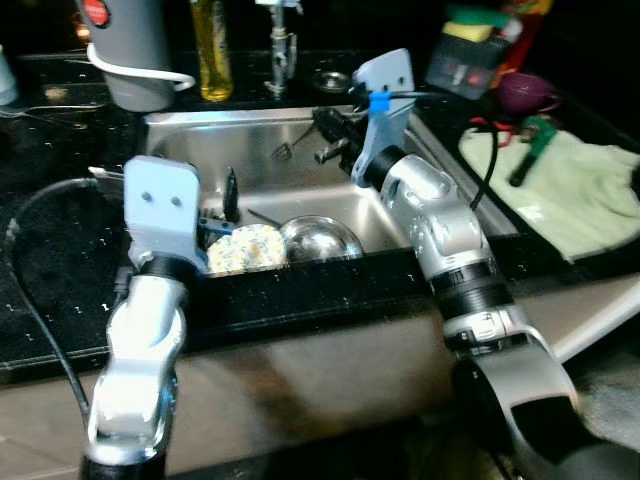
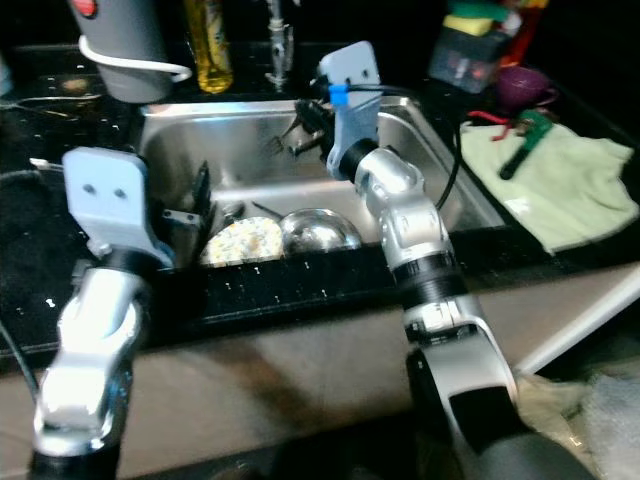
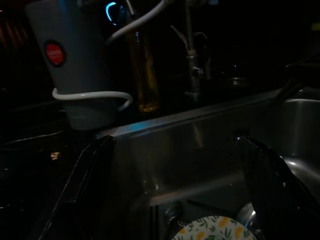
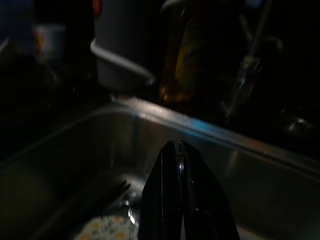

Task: Kitchen organization

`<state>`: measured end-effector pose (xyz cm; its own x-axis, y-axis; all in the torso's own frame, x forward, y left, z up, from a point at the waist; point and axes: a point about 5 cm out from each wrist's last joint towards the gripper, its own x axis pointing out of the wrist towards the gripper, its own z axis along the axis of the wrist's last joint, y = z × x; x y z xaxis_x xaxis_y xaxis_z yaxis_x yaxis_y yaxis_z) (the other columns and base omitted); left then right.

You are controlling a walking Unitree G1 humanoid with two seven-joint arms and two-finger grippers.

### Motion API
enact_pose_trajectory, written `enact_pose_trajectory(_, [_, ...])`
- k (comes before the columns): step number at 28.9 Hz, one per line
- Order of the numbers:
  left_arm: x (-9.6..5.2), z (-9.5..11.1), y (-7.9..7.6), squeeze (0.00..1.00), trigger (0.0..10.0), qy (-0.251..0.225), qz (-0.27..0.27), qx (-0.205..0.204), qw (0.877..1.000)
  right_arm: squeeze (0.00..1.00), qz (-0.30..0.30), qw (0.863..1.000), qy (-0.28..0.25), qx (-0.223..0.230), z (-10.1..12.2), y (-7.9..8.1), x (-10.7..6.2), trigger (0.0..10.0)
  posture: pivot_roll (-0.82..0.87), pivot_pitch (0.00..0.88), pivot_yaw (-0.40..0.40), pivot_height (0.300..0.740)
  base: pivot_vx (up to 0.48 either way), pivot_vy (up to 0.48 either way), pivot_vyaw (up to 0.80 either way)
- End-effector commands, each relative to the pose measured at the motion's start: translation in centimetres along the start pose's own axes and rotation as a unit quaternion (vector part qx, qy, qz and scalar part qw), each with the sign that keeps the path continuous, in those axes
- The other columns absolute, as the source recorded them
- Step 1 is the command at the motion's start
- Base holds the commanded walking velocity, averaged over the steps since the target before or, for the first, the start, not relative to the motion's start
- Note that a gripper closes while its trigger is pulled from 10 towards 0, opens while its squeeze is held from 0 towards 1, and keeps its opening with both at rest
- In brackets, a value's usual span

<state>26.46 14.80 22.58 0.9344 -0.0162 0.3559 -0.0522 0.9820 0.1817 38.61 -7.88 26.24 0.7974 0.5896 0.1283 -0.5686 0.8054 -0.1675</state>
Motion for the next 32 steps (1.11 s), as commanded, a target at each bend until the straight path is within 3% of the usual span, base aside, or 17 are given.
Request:
enact_pose_trajectory(1, [-0.2,-0.5,-0.4,0.0,10.0,0.014,-0.009,0.001,1.0,0.0,-0.004,1.0,0.018,-0.014,-0.2,-0.5,-0.3,10.0,0.08,0.012,-0.076,0.732,0.0,0.0,0.0])
enact_pose_trajectory(2, [-0.3,-0.7,-0.6,0.0,10.0,0.02,-0.014,-0.004,1.0,0.0,0.003,0.998,0.052,-0.038,-0.7,-0.4,-0.4,10.0,0.08,0.013,-0.075,0.732,0.0,0.0,0.0])
enact_pose_trajectory(9, [-0.7,-1.7,-1.1,0.0,10.0,0.052,-0.035,-0.008,0.998,0.0,0.053,0.984,0.159,-0.066,-3.5,0.8,-0.9,10.0,0.08,0.018,-0.076,0.732,0.0,0.0,0.0])
enact_pose_trajectory(15, [-1.3,-2.6,-1.1,0.0,10.0,0.076,-0.037,0.0,0.996,0.0,0.045,0.983,0.174,-0.047,-5.1,1.6,-0.9,10.0,0.08,0.026,-0.076,0.732,0.0,0.0,0.0])
enact_pose_trajectory(20, [-1.3,-2.5,-0.3,0.0,10.0,0.075,-0.023,0.011,0.997,0.0,-0.008,0.985,0.169,-0.02,-6.1,1.3,-0.7,10.0,0.08,0.029,-0.076,0.732,0.0,0.0,0.0])
enact_pose_trajectory(21, [-1.3,-2.5,-0.1,0.0,10.0,0.075,-0.019,0.014,0.997,0.17,-0.014,0.986,0.167,-0.011,-6.3,1.2,-0.8,10.0,0.08,0.029,-0.076,0.732,0.0,0.0,0.0])
enact_pose_trajectory(22, [-1.3,-2.5,0.2,0.0,10.0,0.076,-0.014,0.016,0.997,0.81,-0.02,0.986,0.168,-0.007,-6.4,1.1,-0.9,10.0,0.08,0.03,-0.074,0.732,0.0,0.0,0.0])
enact_pose_trajectory(23, [-1.2,-2.5,0.4,0.0,10.0,0.076,-0.01,0.019,0.997,1.0,-0.028,0.985,0.169,-0.007,-6.5,0.9,-0.9,10.0,0.08,0.03,-0.074,0.732,0.0,0.0,0.0])
enact_pose_trajectory(29, [-1.2,-2.5,1.0,0.0,10.0,0.077,-0.001,0.025,0.997,1.0,-0.03,0.984,0.174,-0.007,-6.7,0.7,-1.1,10.0,0.08,0.032,-0.073,0.732,0.0,0.0,0.0])
enact_pose_trajectory(32, [-1.1,-2.5,1.0,0.0,10.0,0.076,-0.001,0.026,0.997,1.0,-0.056,0.99,0.128,0.008,-5.7,0.1,-1.0,10.0,0.07,0.033,-0.072,0.732,0.0,0.0,0.0])
